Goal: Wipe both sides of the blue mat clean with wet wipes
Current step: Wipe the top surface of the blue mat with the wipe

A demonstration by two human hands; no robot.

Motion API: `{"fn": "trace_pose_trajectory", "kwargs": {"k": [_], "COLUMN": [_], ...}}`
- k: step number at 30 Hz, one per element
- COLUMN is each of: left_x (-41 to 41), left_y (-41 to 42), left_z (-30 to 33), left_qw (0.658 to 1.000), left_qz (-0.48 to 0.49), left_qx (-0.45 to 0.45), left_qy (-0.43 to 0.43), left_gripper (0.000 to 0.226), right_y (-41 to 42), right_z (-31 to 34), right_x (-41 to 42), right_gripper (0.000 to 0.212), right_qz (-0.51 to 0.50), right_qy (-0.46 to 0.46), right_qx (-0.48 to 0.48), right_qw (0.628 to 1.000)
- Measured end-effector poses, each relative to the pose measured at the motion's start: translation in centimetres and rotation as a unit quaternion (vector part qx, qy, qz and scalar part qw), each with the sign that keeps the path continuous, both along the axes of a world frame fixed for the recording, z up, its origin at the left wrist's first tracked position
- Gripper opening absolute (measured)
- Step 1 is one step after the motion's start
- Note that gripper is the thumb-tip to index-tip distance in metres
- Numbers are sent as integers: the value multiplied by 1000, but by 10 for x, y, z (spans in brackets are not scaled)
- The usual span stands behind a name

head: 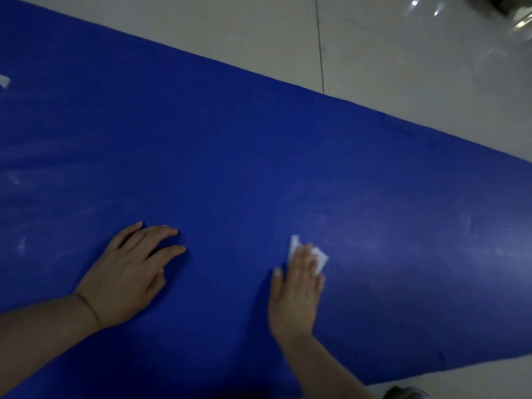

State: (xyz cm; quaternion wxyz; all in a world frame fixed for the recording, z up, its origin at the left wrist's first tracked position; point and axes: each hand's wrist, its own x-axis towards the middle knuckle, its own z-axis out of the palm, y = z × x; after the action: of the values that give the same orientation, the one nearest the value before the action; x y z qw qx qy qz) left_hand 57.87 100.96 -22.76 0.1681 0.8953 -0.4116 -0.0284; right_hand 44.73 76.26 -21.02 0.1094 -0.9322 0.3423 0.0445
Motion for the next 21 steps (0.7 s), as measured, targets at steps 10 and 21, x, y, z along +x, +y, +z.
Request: {"fn": "trace_pose_trajectory", "kwargs": {"k": [10,21], "left_x": [2,-30], "left_y": [2,-2], "left_z": [1,1], "left_qw": [1000,999], "left_qz": [-1,-15], "left_qx": [12,2], "left_qy": [-4,-47], "left_gripper": [45,43], "right_y": [-15,20], "right_z": [2,5], "right_x": [-15,-23], "right_gripper": [54,57], "right_qz": [-32,149], "right_qy": [-1,14], "right_qx": [51,15], "right_qw": [998,989]}}
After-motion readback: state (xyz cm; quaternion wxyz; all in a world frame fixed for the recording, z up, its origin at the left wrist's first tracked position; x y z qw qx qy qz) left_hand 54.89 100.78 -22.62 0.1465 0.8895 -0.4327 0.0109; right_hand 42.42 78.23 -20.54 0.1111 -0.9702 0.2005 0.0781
